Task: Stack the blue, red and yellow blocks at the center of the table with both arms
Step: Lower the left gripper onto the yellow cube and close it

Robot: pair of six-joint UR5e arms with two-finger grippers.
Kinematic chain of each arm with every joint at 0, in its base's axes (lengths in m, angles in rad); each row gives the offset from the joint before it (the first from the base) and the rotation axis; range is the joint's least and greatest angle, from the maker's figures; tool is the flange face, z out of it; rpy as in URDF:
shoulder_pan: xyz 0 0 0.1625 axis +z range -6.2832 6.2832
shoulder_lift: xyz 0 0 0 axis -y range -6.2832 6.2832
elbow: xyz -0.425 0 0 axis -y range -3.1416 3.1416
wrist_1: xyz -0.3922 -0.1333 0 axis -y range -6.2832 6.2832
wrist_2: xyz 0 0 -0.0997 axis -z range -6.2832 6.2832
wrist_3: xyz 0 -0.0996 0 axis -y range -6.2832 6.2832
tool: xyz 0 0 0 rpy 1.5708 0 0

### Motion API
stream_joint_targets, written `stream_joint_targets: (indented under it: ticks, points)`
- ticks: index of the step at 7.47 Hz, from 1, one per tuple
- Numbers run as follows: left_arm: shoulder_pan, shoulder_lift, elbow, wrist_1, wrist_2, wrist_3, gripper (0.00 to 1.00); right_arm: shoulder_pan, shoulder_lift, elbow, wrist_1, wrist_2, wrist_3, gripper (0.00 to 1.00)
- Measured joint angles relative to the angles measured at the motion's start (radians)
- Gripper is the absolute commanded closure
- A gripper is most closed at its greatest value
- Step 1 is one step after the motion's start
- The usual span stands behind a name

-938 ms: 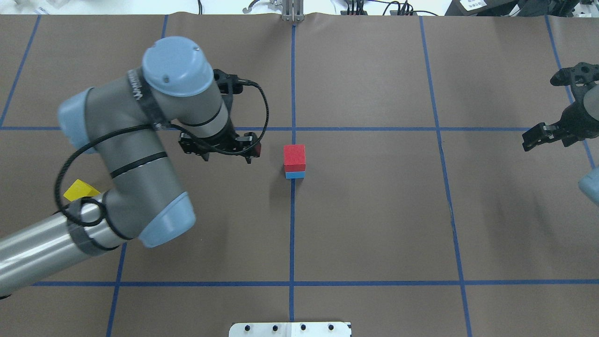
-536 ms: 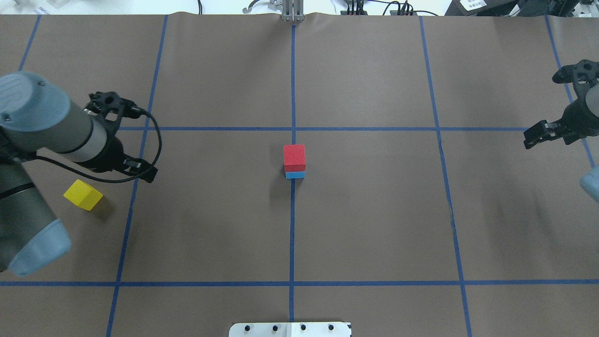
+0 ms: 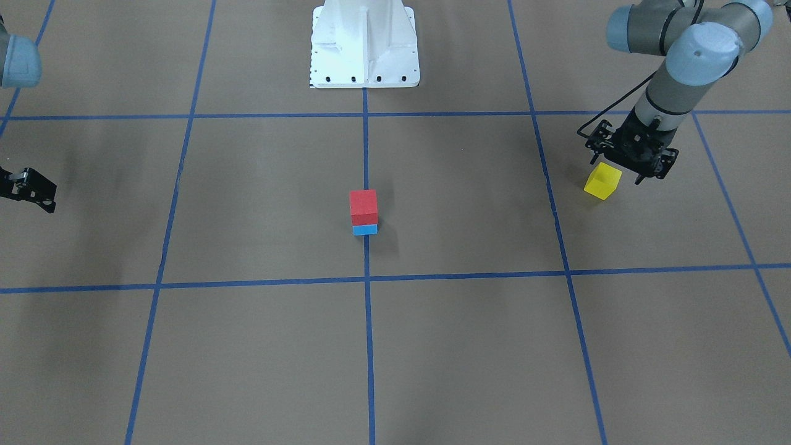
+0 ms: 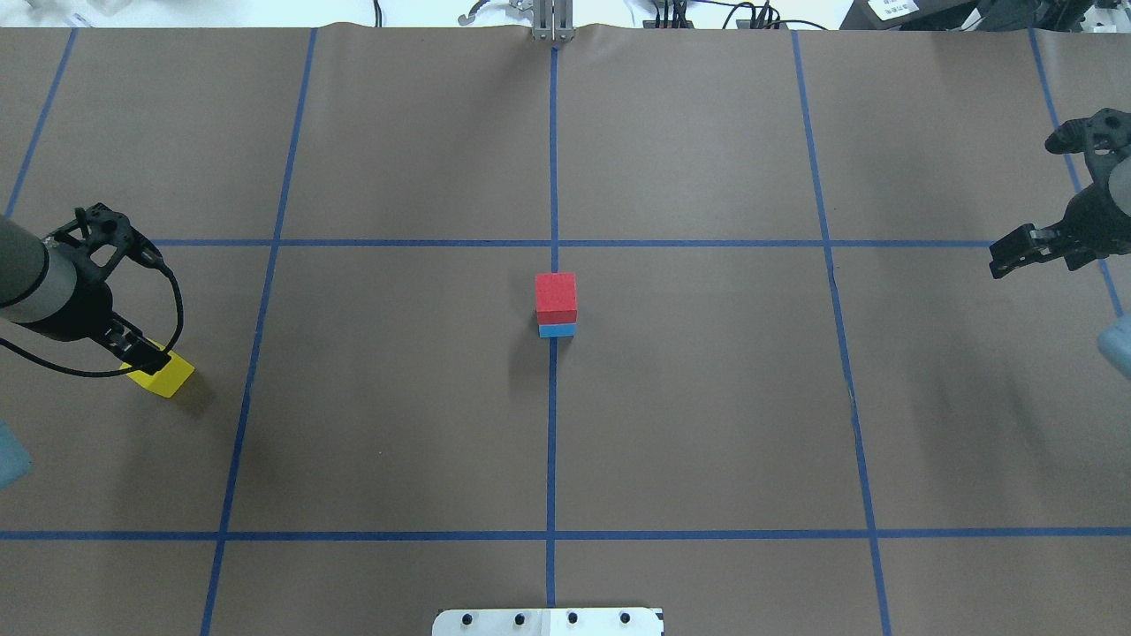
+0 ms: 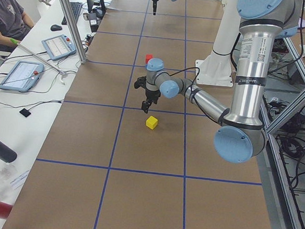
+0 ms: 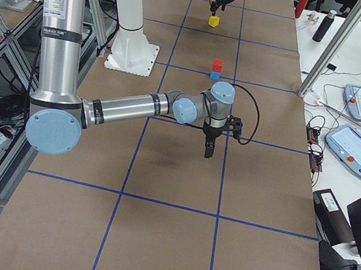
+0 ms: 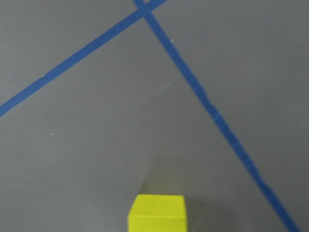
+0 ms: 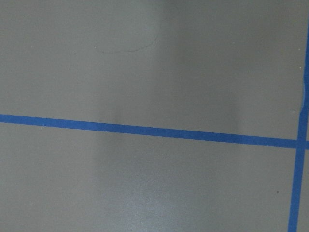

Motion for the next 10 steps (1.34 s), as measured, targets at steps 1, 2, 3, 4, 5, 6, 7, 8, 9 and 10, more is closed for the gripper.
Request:
stream_joint_targets:
  ticks: [1,2,3,4,5,6,7,8,9,10]
  points:
    - [-0.002,-0.001,0.033,-0.033,-0.016,0.011,0.0,0.0,-0.002,0.004,0.0,0.0,0.0,0.0]
    - [-0.001,-0.003,0.057,-0.052,-0.023,0.007,0.0,0.001,-0.003,0.007,0.0,0.0,0.001,0.0]
    - [0.001,-0.007,0.077,-0.06,-0.031,-0.001,0.0,0.001,-0.005,0.01,0.0,0.0,0.002,0.0]
    - [0.003,-0.013,0.091,-0.063,-0.044,-0.016,0.0,0.001,-0.006,0.011,0.0,0.0,0.003,0.0]
    - [0.006,-0.016,0.102,-0.065,-0.055,-0.037,0.0,0.001,-0.006,0.011,0.0,0.0,0.003,0.0]
    - [0.007,-0.017,0.11,-0.066,-0.059,-0.047,0.0,0.001,-0.007,0.011,0.0,0.0,0.003,0.0]
    - [0.007,-0.018,0.114,-0.066,-0.061,-0.052,0.05,0.001,-0.007,0.011,0.0,0.0,0.004,0.0]
    - [0.008,-0.018,0.116,-0.066,-0.062,-0.055,0.35,0.0,-0.007,0.011,0.0,0.0,0.004,0.0]
    - [0.008,-0.019,0.116,-0.066,-0.063,-0.058,0.78,0.0,-0.007,0.011,0.0,0.0,0.005,0.0]
    - [0.008,-0.019,0.115,-0.065,-0.063,-0.059,1.0,-0.001,-0.007,0.01,0.0,0.0,0.005,0.0]
